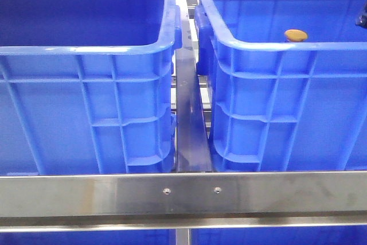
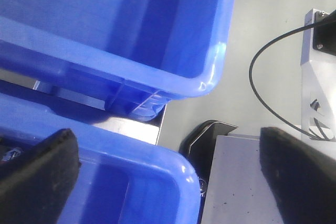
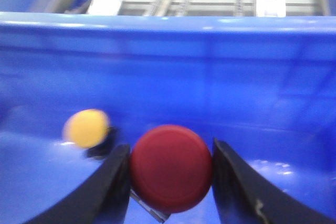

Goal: Pick red and yellow buttons and place in box
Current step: 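Carry the red button with the right gripper into the other crate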

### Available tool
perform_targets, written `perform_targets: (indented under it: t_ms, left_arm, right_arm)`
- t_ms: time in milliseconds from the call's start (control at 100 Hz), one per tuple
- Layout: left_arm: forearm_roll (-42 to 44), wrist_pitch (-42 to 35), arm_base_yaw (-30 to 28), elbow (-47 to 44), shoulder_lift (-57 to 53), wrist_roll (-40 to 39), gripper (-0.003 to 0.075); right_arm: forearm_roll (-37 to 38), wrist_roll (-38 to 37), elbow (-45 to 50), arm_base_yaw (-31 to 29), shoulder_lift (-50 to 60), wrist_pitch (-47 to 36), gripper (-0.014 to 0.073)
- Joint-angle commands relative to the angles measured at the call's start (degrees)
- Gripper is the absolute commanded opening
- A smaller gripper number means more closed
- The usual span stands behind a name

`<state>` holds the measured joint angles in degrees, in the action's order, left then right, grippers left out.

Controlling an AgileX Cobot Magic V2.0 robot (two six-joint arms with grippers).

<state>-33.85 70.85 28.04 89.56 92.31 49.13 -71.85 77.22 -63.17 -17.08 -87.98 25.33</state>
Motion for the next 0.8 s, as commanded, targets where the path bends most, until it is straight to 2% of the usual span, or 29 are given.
perform_targets:
  t_ms: [0, 190, 450, 790]
  left_arm:
    - [-2.9, 1.8, 0.0, 1.8, -2.2, -0.6, 0.0651]
    - [-3.2, 1.8, 0.0, 1.8, -2.1, -0.6, 0.0652]
    - [-3.2, 1.8, 0.0, 1.8, -2.1, -0.6, 0.0651]
    - [-3.2, 1.8, 0.0, 1.8, -2.1, -0.7, 0.0651]
  right_arm:
    - [-2.1, 1.2, -3.6, -0.3, -0.6, -1.1, 0.0232]
    - [-2.4, 1.2, -6.0, 1.4, -6.4, -1.2, 0.0232]
    - [-2.4, 2.5, -10.4, 5.4, -12.9, -5.4, 0.0232]
    - [-2.5, 2.5, -12.4, 5.4, -15.8, -7.8, 0.0232]
